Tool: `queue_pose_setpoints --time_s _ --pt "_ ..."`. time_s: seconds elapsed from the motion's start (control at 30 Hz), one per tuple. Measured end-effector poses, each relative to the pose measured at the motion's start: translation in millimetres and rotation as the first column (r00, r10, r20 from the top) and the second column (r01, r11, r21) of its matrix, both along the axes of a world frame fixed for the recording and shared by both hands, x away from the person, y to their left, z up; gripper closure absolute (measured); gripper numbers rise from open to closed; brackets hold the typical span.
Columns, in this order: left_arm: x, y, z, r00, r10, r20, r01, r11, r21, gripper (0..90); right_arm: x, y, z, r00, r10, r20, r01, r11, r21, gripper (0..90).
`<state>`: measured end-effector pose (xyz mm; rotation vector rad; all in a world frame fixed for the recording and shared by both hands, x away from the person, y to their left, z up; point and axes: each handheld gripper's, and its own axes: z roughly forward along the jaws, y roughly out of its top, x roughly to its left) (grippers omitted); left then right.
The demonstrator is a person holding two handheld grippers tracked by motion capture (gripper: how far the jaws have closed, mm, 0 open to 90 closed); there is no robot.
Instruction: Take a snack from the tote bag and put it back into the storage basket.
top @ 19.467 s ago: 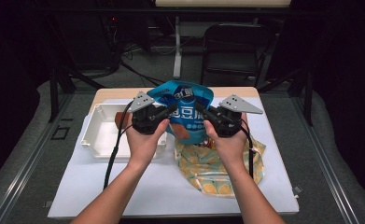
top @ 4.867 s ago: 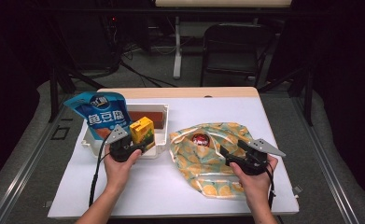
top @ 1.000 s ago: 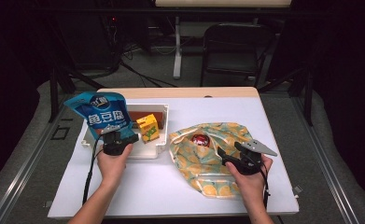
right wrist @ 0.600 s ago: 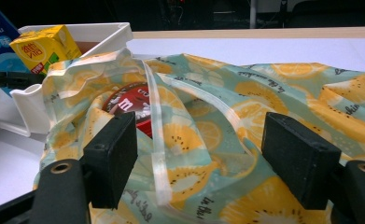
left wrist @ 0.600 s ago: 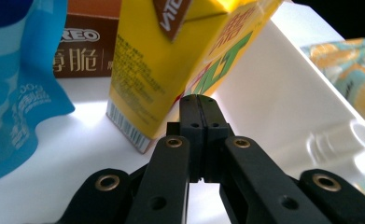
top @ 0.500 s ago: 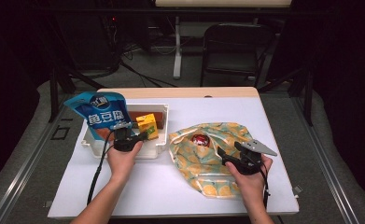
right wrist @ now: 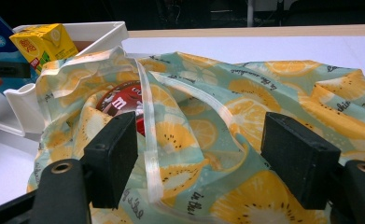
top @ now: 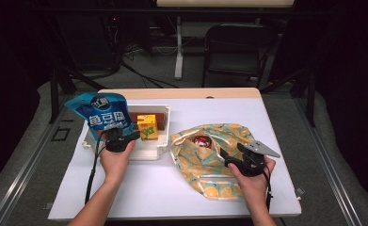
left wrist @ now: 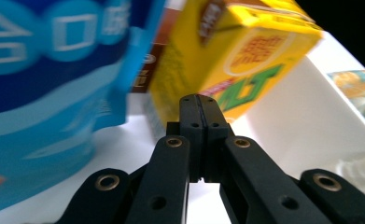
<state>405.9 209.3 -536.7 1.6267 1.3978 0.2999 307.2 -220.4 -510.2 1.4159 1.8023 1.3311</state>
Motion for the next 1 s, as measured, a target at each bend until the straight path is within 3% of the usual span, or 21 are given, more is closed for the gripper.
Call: queue_pose_setpoints --time_s 0.07,0.33,0.4,0.57,0.8,1.0 --pt "3.4 -0.1 -1.2 0.9999 0.009 -0.005 -0.009 0.9996 -0.026 90.0 0.1 0.3 0.0 1.0 0.002 -0.003 -0.002 1.0 -0.002 27.0" --pt "13.8 -14.4 -0.8 0.9992 0.034 -0.022 -0.036 0.9977 -0.058 90.0 -0.4 1.0 0.2 0.9999 0.007 -0.009 -0.007 1.0 -0.005 27.0" --pt "16.4 -16.6 -2.8 0.9985 0.044 -0.034 -0.046 0.9953 -0.085 90.0 -0.7 0.9 0.3 1.0 0.004 -0.007 -0.004 1.0 -0.003 27.0" --pt "23.2 -21.5 -4.3 0.997 0.051 -0.058 -0.056 0.9939 -0.095 90.0 -0.7 0.7 -0.3 0.9999 0.008 -0.007 -0.008 1.0 -0.003 27.2" --pt "23.0 -26.3 -0.6 0.9988 0.038 -0.032 -0.04 0.9968 -0.07 90.0 -0.6 3.4 -1.0 0.9999 0.012 -0.006 -0.012 0.9999 -0.003 27.3" --pt "-0.6 -29.3 -3.1 0.999 -0.044 -0.003 0.044 0.9986 0.029 90.0 -0.3 0.5 -1.2 0.9999 0.009 -0.008 -0.009 1.0 0.0 27.4"
